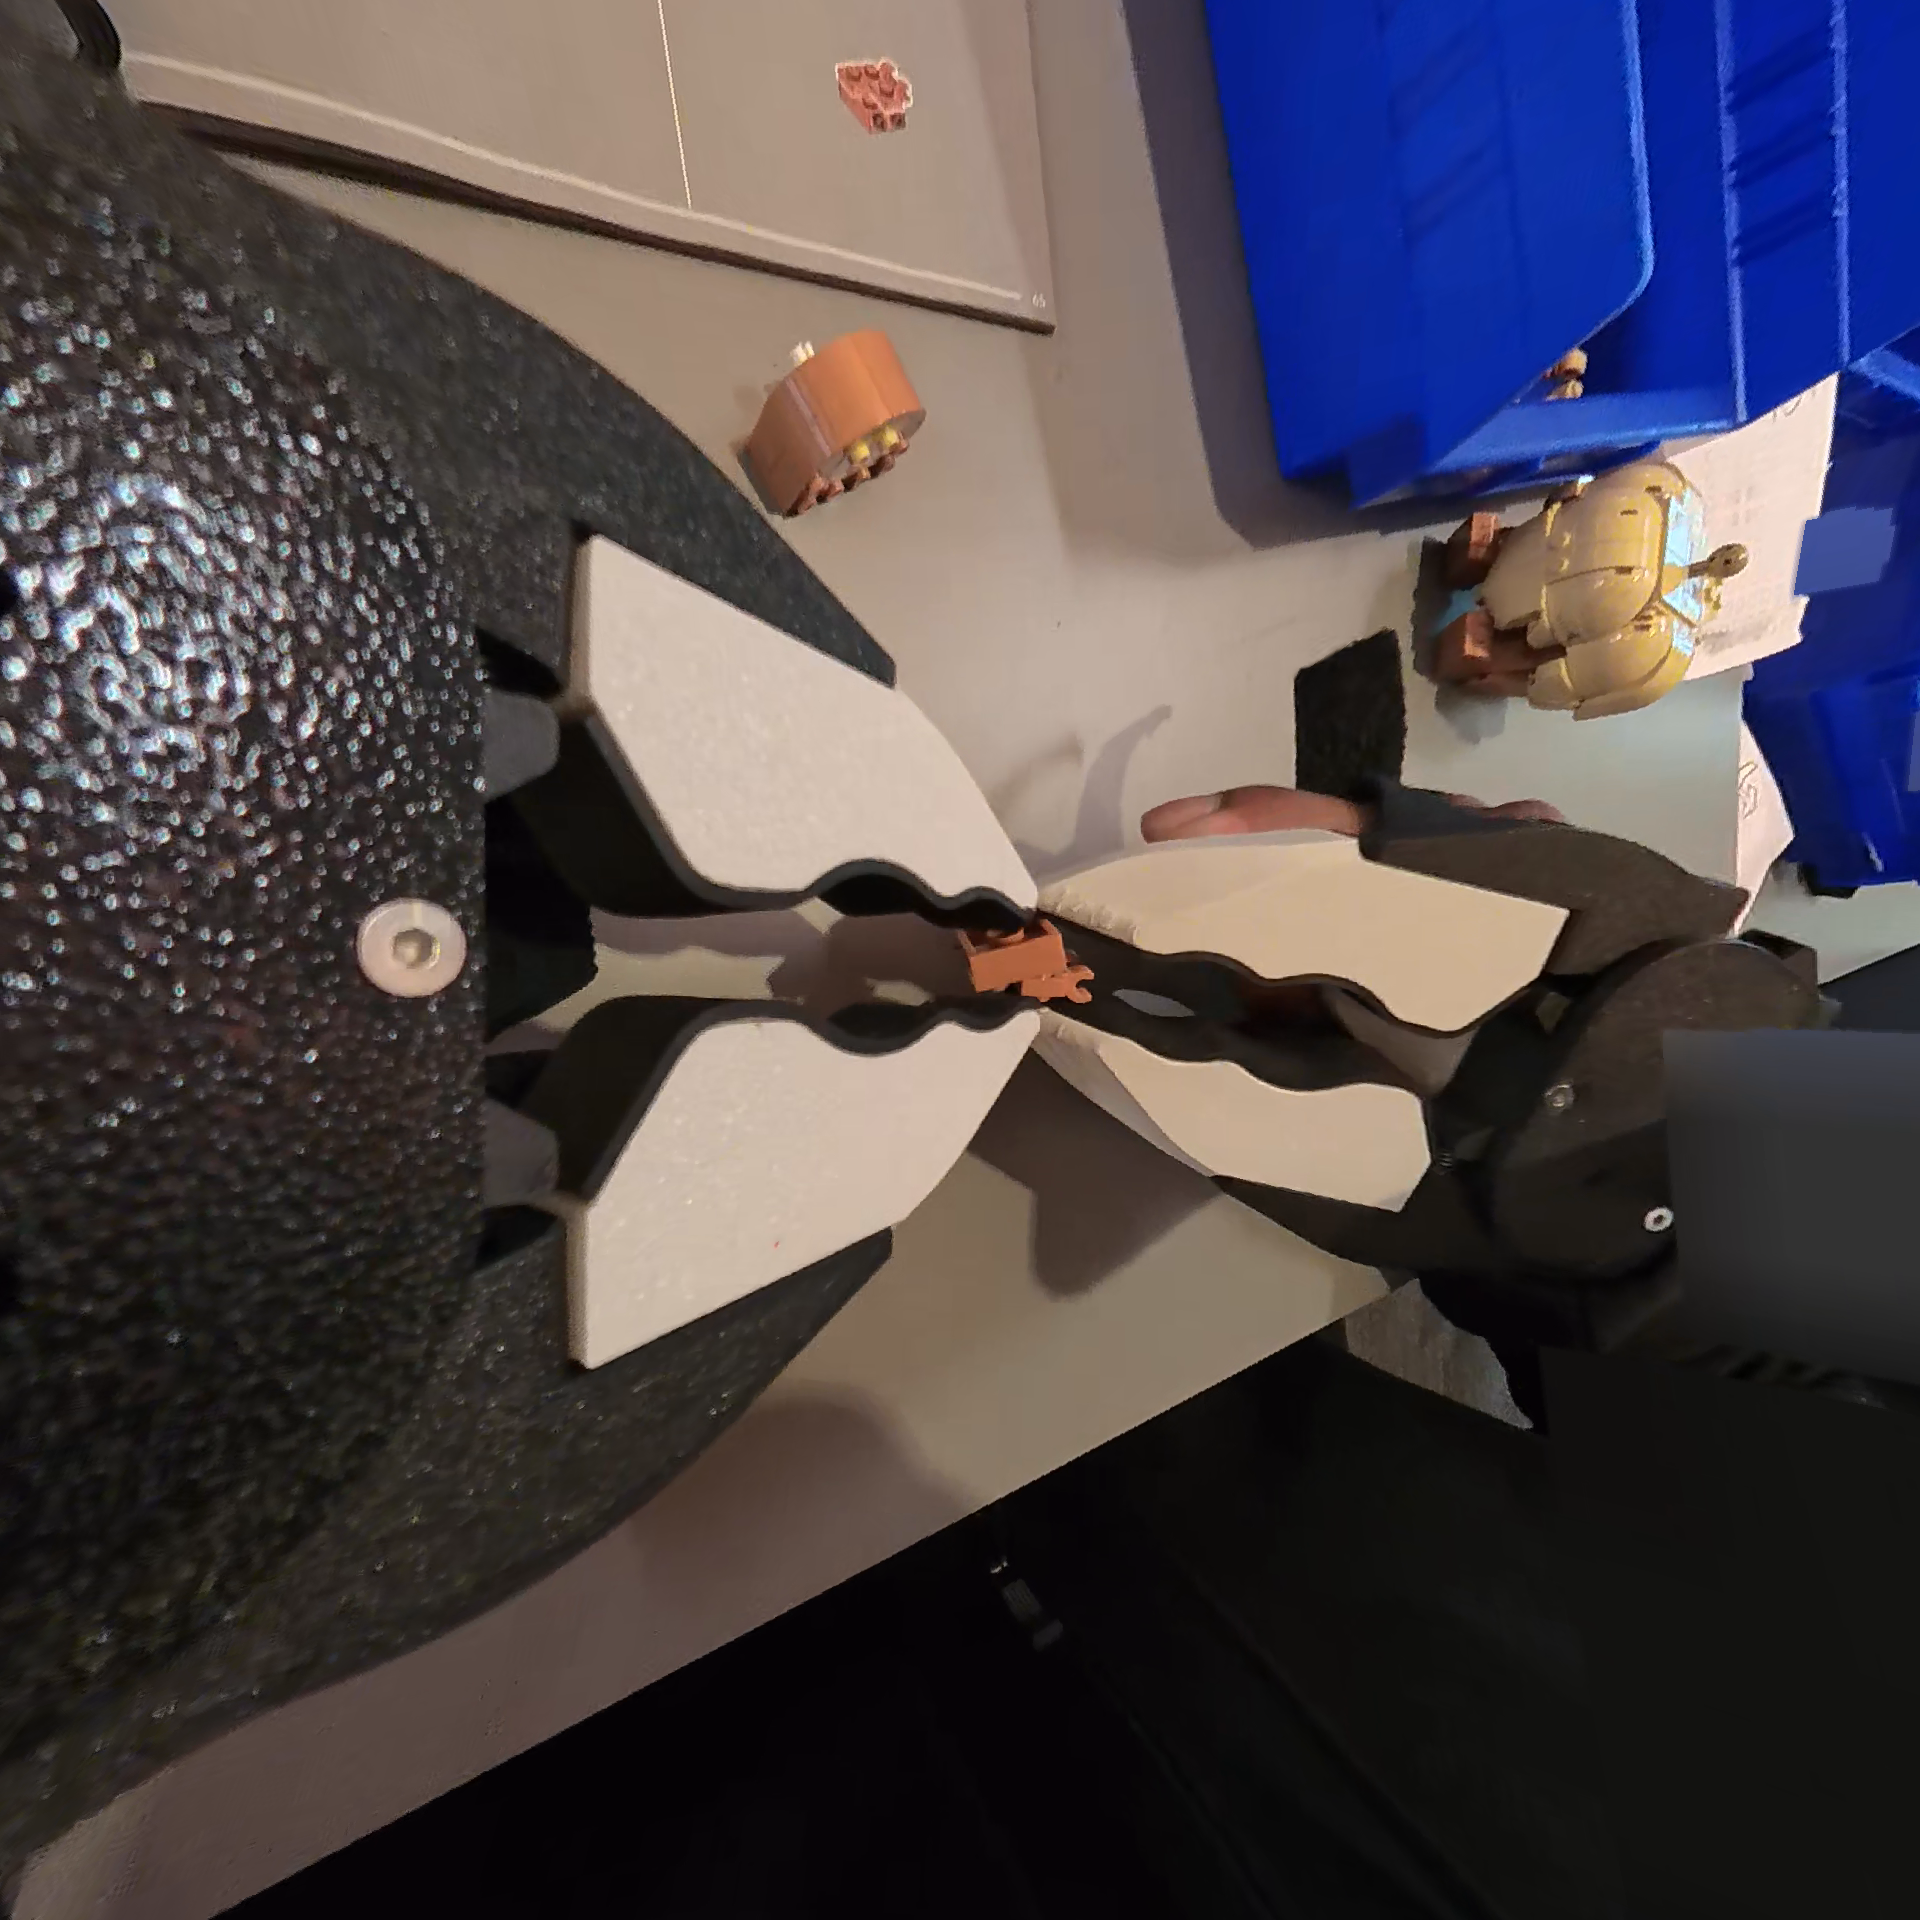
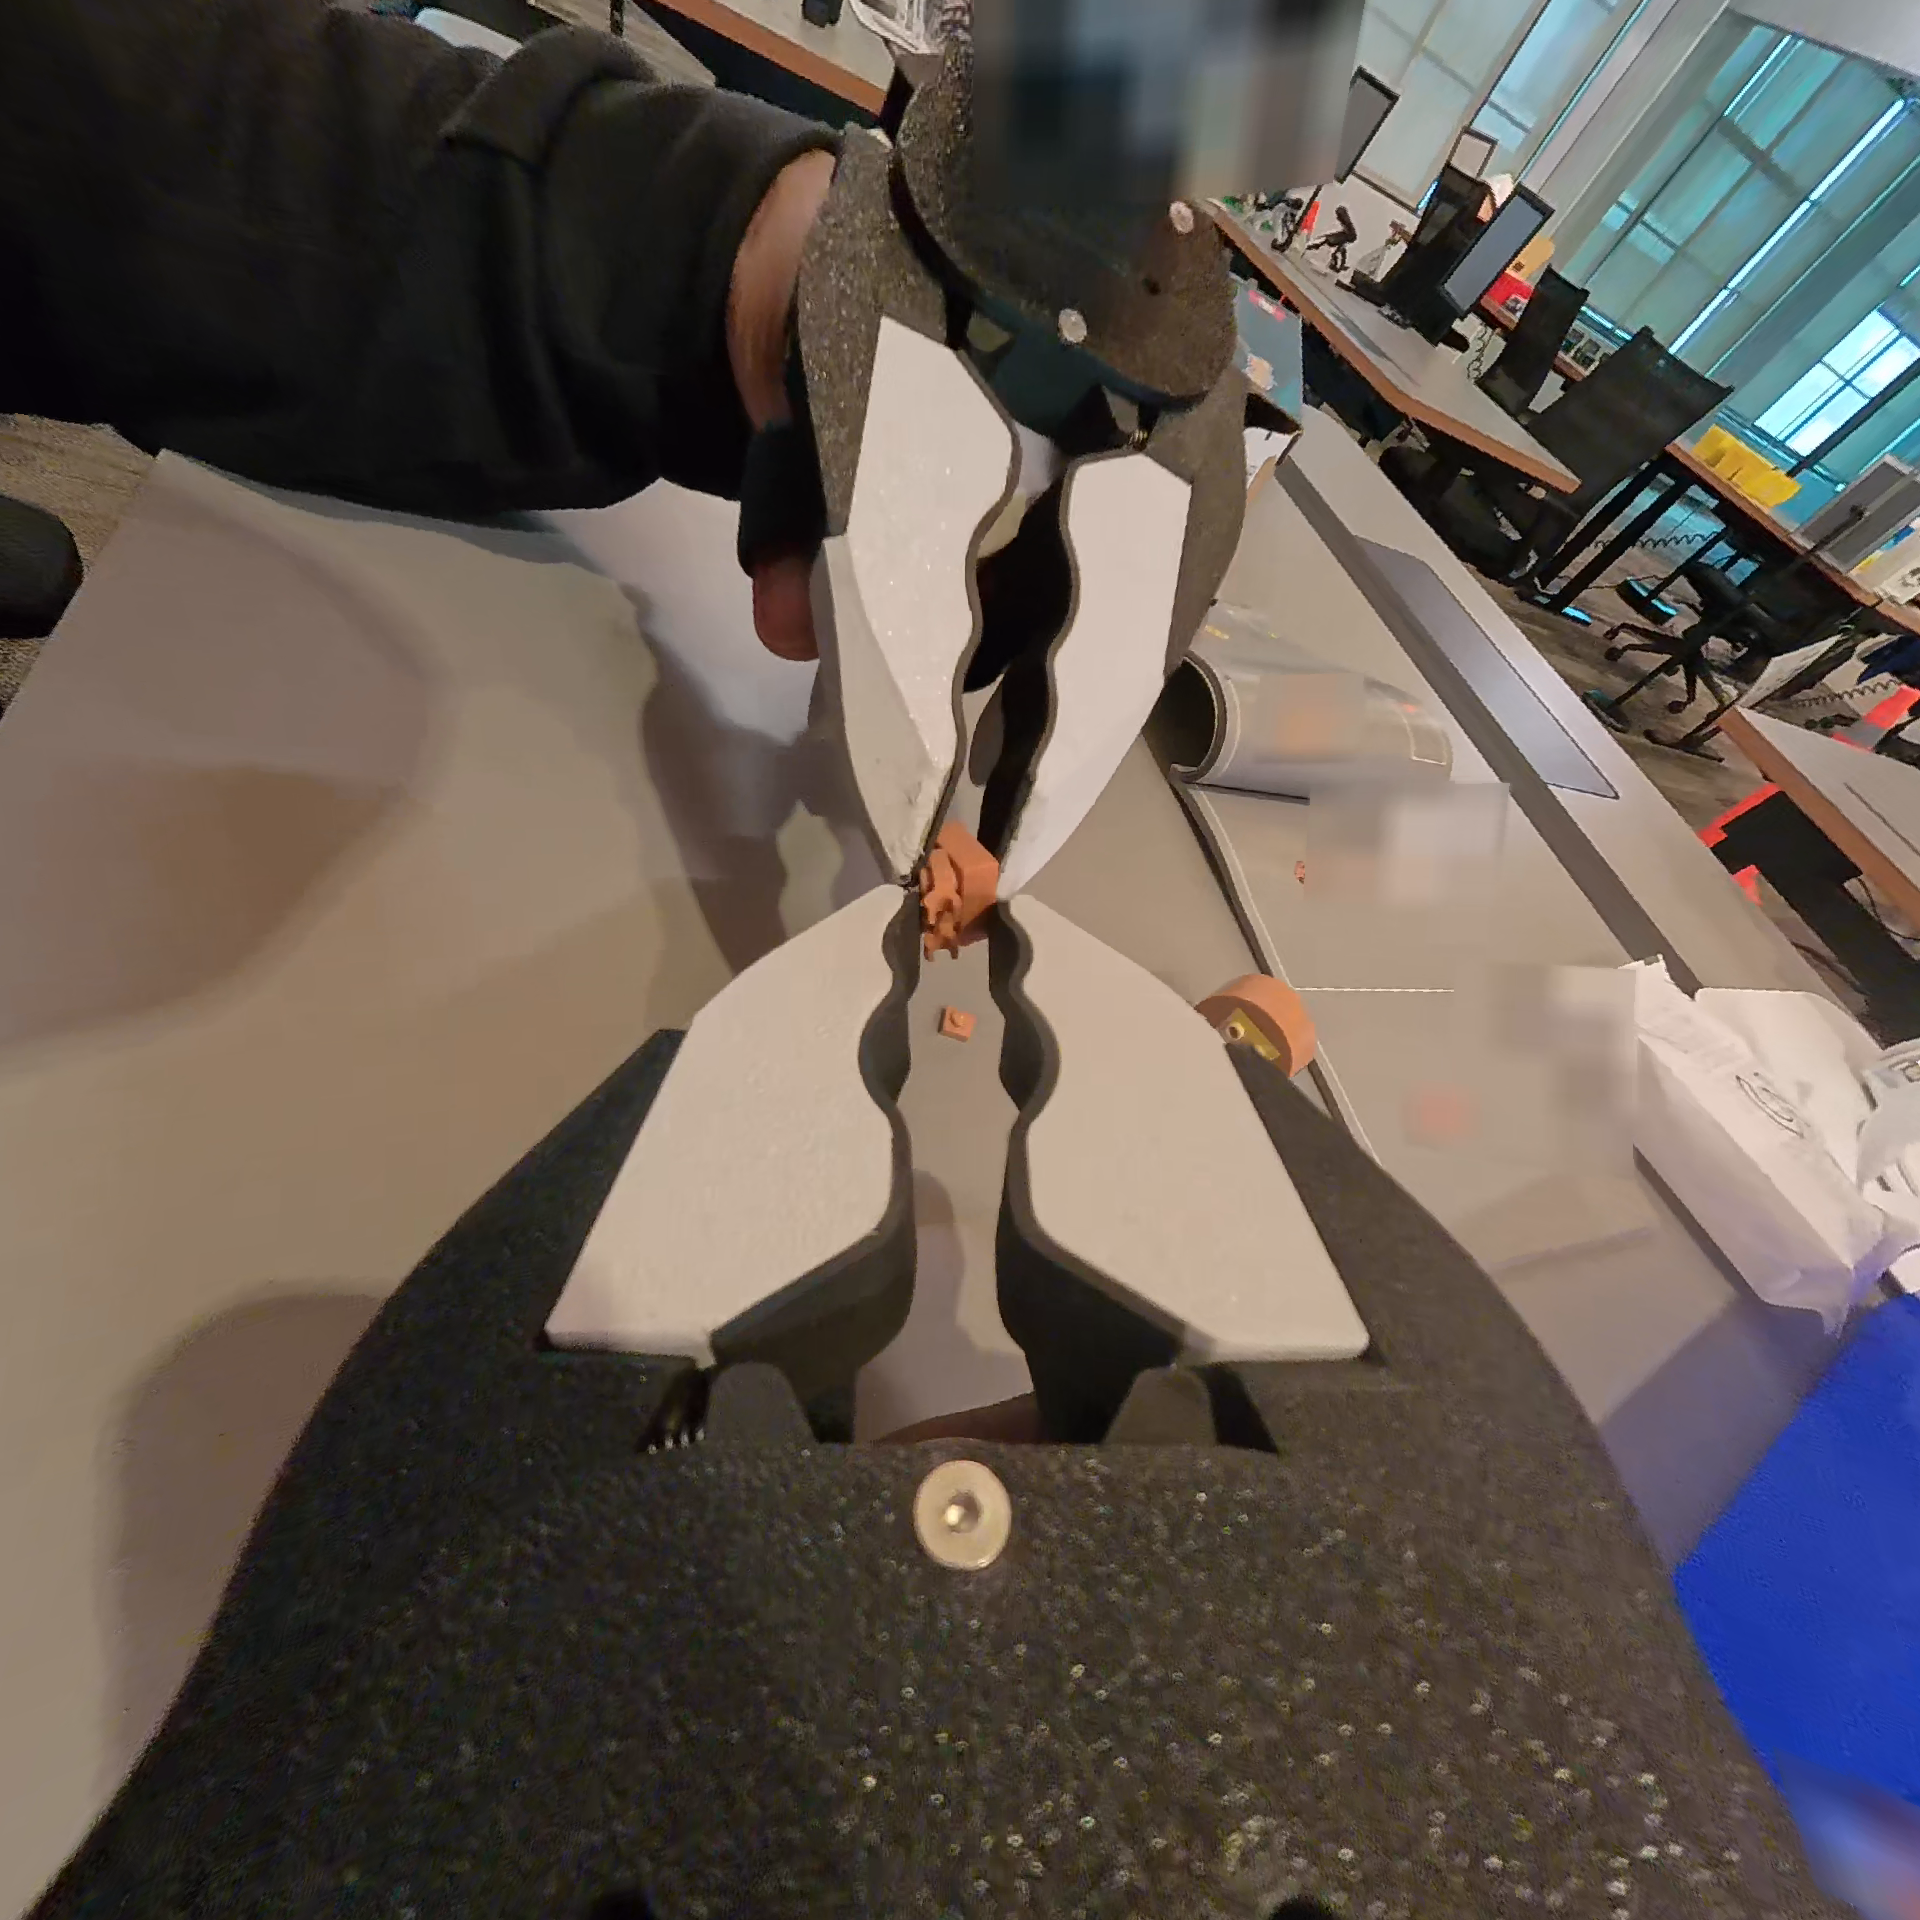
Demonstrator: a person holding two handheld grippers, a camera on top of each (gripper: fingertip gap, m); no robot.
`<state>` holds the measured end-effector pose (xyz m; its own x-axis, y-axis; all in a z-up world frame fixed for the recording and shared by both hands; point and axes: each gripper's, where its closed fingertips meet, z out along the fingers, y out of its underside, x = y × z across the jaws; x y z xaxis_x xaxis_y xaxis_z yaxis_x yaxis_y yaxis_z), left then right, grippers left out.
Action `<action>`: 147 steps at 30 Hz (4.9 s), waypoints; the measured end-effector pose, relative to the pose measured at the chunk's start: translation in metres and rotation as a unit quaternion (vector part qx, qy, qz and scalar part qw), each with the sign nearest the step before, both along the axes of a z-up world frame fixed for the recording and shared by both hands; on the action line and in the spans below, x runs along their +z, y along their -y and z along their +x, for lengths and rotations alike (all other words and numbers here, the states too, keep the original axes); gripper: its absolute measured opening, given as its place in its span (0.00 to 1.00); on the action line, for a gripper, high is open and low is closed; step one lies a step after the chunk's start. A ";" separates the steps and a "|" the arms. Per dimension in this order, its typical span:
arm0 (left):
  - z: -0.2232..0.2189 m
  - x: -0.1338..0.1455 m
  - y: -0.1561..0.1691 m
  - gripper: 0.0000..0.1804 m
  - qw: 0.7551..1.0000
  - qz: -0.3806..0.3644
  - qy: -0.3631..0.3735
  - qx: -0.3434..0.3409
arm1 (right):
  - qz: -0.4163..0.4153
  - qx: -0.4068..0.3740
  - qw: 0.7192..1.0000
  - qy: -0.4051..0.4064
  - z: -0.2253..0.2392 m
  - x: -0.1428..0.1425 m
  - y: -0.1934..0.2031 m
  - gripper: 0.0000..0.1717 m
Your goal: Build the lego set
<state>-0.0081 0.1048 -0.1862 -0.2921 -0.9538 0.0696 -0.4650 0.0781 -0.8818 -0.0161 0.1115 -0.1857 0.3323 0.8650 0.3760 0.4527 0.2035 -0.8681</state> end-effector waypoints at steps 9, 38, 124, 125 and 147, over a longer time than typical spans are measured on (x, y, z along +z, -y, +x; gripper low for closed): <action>0.003 0.015 -0.010 0.09 0.998 -0.023 0.041 0.038 | -0.097 -0.020 0.991 -0.094 0.006 0.013 -0.012 0.07; -0.004 -0.002 0.024 0.04 0.996 0.000 0.027 -0.084 | -0.139 0.120 0.981 -0.070 -0.002 0.005 0.027 0.08; 0.020 0.030 -0.027 0.04 0.972 0.139 0.171 0.087 | -0.001 -0.025 0.995 -0.094 0.030 0.031 -0.026 0.22; 0.020 0.029 -0.026 0.04 0.972 0.138 0.169 0.083 | 0.018 -0.031 0.995 -0.088 0.028 0.032 -0.026 0.21; 0.023 0.016 -0.014 0.04 0.976 0.157 0.144 0.045 | 0.054 0.016 0.997 -0.048 0.023 0.025 -0.011 0.08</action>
